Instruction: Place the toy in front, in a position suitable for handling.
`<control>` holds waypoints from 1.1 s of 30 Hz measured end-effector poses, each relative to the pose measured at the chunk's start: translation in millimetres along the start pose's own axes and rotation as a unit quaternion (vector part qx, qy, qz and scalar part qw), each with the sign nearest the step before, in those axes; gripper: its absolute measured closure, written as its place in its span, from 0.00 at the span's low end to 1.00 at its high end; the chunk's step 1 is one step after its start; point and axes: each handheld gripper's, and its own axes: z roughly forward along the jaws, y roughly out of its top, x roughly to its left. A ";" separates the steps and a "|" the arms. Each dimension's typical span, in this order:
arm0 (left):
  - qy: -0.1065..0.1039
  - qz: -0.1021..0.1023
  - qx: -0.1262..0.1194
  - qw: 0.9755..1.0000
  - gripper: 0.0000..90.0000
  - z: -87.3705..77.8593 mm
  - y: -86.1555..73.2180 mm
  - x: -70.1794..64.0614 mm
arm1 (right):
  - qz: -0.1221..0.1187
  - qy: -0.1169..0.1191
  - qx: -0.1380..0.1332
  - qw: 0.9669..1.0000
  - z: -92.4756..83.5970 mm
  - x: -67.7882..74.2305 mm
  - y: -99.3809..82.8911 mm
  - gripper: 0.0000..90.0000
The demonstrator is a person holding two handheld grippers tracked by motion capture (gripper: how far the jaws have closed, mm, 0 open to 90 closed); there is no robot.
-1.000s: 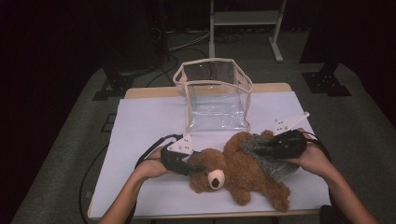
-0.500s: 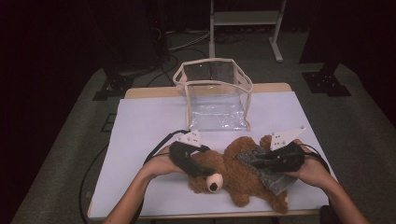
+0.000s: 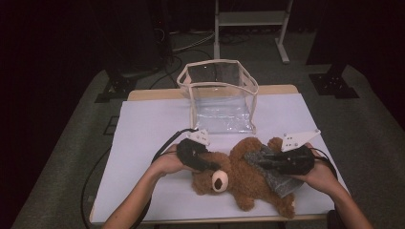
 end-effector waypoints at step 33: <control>0.085 0.114 -0.025 0.990 0.60 -18.5 -33.1 -47.2 | -0.016 0.020 -0.003 1.000 -1.3 -8.7 43.3 0.86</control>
